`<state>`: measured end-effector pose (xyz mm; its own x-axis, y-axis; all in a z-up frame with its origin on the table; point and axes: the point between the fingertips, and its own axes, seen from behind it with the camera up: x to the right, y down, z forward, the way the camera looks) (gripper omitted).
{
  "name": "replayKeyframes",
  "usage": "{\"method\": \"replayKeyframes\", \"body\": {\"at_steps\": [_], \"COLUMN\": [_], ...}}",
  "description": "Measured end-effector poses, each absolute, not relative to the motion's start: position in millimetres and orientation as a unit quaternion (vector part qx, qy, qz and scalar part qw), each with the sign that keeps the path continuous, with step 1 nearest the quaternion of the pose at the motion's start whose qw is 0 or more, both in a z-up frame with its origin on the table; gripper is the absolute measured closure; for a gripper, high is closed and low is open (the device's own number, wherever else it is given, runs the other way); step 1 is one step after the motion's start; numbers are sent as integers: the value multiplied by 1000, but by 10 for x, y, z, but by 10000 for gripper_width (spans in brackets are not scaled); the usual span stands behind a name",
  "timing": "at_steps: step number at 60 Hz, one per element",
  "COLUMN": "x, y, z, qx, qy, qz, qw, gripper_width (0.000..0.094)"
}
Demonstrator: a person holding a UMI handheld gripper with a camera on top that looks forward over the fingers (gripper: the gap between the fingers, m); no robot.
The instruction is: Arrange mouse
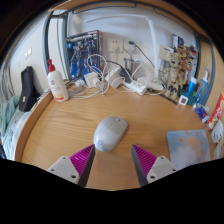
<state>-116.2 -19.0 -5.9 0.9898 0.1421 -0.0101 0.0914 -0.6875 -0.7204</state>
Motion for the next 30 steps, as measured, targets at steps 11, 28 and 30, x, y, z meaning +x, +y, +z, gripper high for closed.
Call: {"method": "replayKeyframes", "body": {"at_steps": [11, 28, 30], "x": [-1379, -1580, -1573], "y": [297, 595, 611], "z": [-62, -167, -158], "qx": [-921, -928, -928], "qy": [-44, -39, -34], "qz": [27, 17, 16], "qw": [387, 370, 371], "gripper_width": [216, 243, 264]}}
